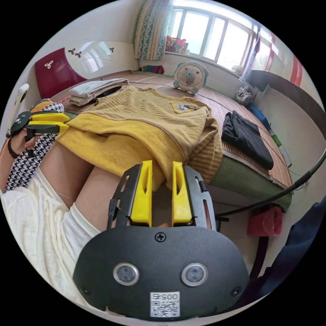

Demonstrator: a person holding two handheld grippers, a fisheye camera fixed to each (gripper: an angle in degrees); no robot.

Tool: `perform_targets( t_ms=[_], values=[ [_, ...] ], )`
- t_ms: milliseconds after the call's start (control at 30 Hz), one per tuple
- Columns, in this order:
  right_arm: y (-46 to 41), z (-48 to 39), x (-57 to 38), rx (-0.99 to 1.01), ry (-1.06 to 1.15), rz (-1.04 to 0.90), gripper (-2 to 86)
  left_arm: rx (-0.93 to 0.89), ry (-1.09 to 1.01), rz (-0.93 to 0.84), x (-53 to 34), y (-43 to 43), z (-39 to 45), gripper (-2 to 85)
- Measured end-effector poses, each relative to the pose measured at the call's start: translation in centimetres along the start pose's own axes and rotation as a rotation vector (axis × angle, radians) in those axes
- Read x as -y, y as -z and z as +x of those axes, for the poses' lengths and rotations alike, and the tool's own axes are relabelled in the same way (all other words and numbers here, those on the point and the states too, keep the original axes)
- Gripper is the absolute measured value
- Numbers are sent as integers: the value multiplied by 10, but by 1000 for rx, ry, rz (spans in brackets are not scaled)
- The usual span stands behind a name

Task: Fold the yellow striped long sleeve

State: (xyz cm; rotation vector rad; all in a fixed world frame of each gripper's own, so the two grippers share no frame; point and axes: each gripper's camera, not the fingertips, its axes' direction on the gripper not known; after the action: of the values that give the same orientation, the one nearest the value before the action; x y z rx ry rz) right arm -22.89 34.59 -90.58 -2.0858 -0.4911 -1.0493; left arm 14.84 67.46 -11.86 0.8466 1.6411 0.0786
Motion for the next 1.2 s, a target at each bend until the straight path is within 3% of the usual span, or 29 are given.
perform_targets(
  t_ms=[533,767,1200],
  values=[
    [-3,10,-9,-29,-129,29,50,-18,31,20,-29,-3,-7,80],
    [-17,-3,-21,-47,-101,-44,-1,-41,26,37,-39,3,-3,31],
    [45,1,-13,-108,-83,39,-16,84,42,189,-58,61,1,3]
  ],
)
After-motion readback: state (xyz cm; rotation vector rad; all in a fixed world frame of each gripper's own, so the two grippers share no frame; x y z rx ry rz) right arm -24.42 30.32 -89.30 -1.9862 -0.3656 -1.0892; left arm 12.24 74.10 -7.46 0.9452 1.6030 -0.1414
